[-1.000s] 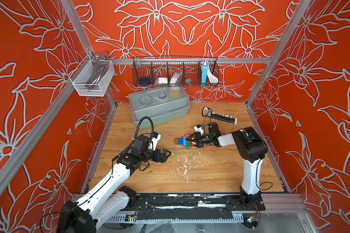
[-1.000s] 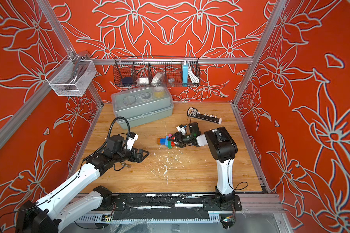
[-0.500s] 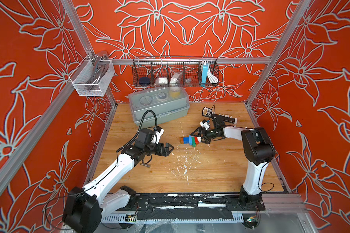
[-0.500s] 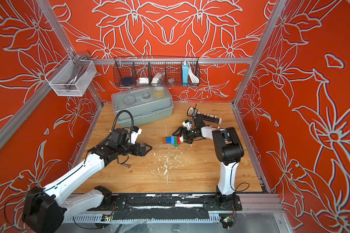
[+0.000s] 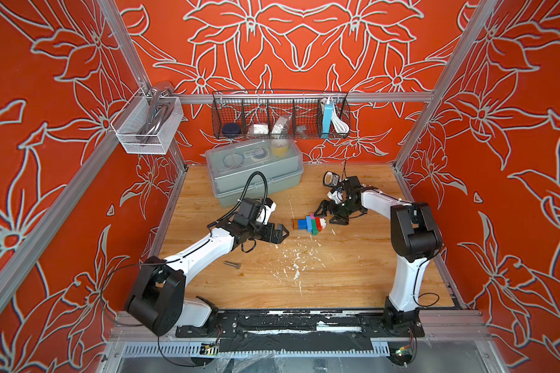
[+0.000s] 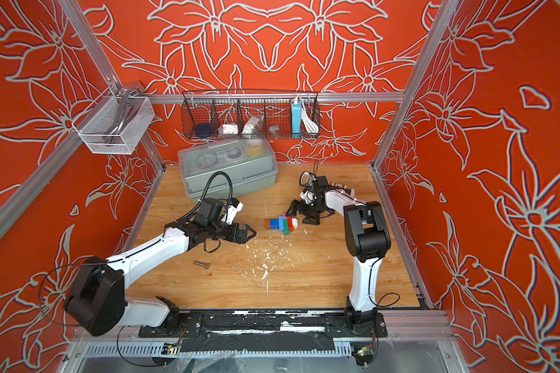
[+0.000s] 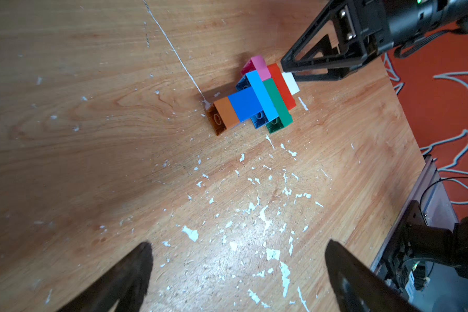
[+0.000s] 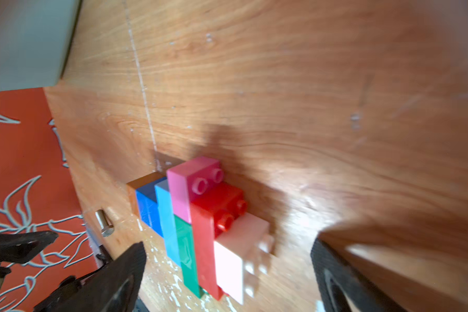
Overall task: Assemble a spoon with lego
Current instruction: Adjust the lego brick at the center of the board.
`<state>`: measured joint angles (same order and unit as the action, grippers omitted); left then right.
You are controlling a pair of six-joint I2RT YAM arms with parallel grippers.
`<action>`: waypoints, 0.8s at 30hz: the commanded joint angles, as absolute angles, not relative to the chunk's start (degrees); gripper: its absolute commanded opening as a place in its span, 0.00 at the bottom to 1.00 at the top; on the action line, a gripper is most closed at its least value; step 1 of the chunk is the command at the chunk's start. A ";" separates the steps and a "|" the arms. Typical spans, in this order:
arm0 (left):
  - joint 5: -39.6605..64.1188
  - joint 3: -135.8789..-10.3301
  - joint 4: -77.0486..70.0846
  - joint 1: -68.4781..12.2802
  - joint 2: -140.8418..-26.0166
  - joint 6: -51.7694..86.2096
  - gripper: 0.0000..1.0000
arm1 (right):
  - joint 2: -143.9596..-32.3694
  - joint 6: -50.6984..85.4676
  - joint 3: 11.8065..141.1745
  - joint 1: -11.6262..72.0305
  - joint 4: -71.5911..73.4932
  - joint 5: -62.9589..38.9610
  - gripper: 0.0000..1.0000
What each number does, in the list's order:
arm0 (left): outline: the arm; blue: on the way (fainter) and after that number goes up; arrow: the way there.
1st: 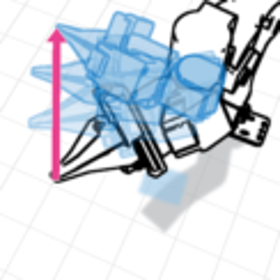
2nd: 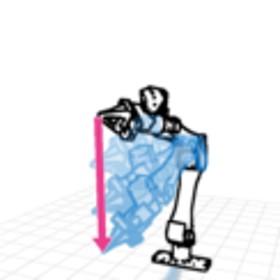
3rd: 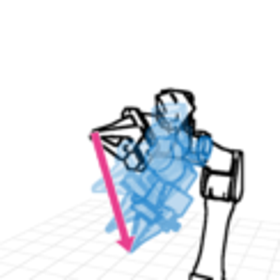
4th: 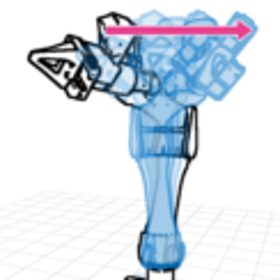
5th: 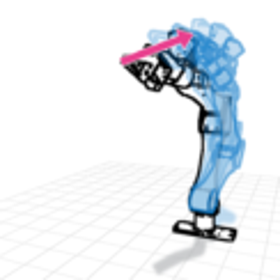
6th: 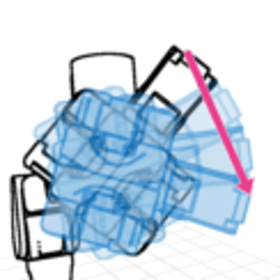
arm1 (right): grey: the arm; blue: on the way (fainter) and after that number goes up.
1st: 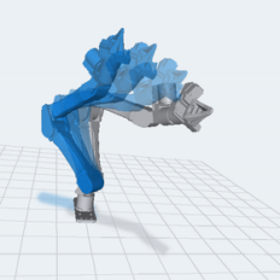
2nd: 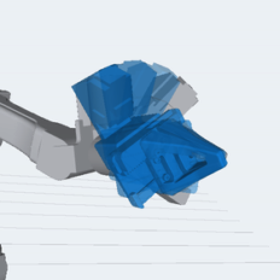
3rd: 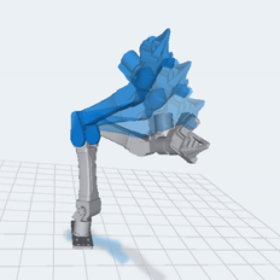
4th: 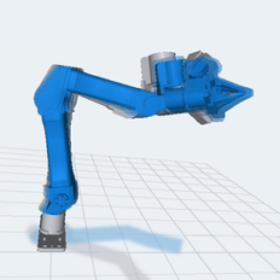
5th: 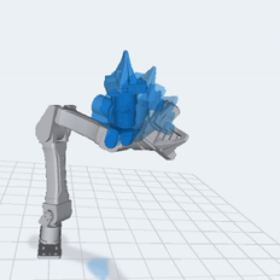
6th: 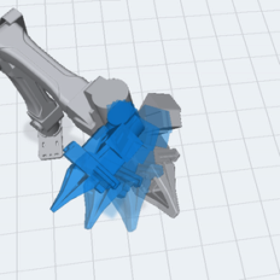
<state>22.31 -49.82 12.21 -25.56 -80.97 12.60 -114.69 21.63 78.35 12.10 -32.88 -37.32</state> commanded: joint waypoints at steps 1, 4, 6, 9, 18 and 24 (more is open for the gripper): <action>23.55 -53.11 9.50 -26.59 -84.70 11.57 0.98 | -117.38 18.94 78.07 10.24 -40.56 -28.01 1.00; 25.19 -56.74 8.52 -27.13 -89.76 11.53 0.98 | -115.69 18.85 78.05 8.90 -40.62 -26.99 1.00; 25.74 -59.83 9.17 -27.67 -93.05 10.92 0.98 | -114.39 18.99 77.71 8.43 -40.51 -27.02 1.00; 26.27 -64.03 8.66 -28.53 -97.80 10.17 0.98 | -112.25 18.97 77.53 8.12 -40.48 -26.67 1.00; 25.42 -77.86 11.02 -29.53 -112.32 6.69 0.98 | -104.63 18.59 76.58 7.99 -41.58 -30.61 1.00; 26.84 -83.73 13.14 -30.65 -118.84 5.38 0.98 | -102.09 16.36 77.52 7.75 -44.15 -30.59 1.00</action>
<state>25.67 -81.49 10.76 -29.71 -117.38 7.70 -103.33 18.48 76.86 7.99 -41.10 -30.04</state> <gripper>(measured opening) 0.982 0.997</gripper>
